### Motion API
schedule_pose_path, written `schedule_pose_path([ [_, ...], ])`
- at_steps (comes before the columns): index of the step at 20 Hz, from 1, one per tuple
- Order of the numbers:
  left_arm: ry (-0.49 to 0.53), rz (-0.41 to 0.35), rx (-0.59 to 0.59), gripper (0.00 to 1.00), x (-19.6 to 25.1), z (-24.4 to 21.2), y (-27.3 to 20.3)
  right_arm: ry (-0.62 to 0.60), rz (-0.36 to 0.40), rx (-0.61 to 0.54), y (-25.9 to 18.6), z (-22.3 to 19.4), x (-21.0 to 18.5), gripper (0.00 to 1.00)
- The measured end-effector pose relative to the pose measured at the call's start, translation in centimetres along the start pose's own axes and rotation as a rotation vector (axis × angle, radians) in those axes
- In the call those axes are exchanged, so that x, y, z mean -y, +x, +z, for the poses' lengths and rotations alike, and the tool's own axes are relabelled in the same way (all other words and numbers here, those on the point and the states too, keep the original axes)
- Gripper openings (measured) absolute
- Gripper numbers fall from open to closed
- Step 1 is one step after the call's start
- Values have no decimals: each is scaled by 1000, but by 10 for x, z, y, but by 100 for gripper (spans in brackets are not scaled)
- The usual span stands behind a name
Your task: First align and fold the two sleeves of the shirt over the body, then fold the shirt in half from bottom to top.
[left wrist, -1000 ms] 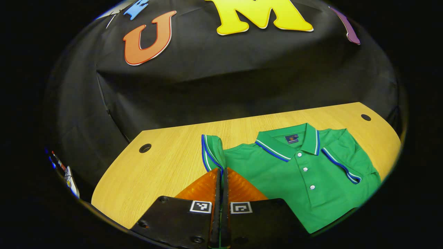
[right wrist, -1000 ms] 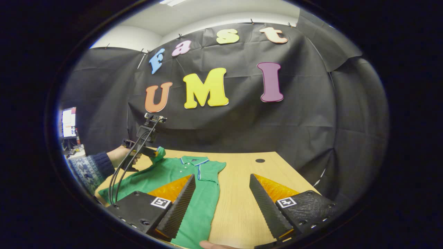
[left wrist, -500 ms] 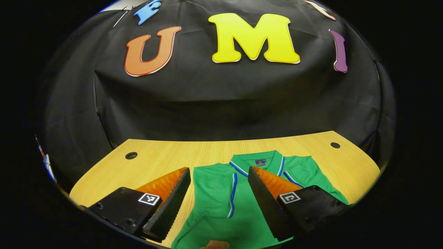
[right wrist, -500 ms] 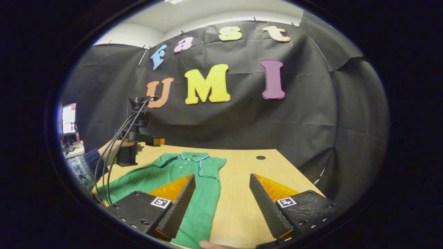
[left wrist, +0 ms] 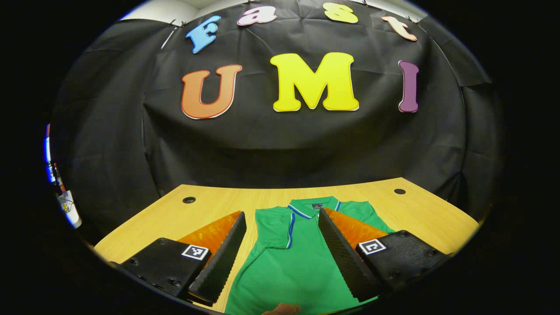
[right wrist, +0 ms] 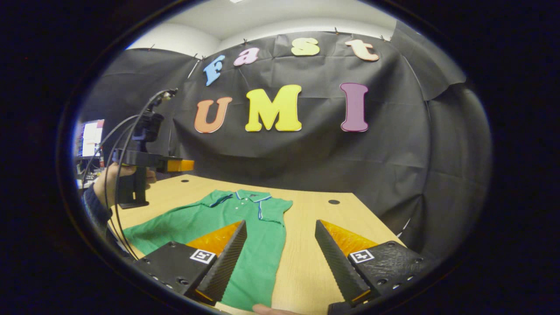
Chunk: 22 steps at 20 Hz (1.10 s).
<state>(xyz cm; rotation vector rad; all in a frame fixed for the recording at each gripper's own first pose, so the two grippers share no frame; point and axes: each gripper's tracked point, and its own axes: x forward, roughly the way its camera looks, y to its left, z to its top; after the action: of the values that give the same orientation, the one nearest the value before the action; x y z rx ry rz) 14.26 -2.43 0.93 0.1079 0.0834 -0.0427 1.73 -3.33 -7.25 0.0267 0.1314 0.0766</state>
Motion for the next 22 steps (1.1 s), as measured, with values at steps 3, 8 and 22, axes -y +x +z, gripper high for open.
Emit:
schedule_pose_path([
  [3, 32, 14, 16, 100, -7, -14, -51, 7, 31, 2, -14, -3, -13, 95],
  [8, 50, 13, 33, 100, -9, -42, -117, 24, 13, 73, -38, 6, -7, 95],
  [22, 47, -10, 1, 100, -17, -96, -137, 39, -16, 21, -51, -38, -11, 95],
])
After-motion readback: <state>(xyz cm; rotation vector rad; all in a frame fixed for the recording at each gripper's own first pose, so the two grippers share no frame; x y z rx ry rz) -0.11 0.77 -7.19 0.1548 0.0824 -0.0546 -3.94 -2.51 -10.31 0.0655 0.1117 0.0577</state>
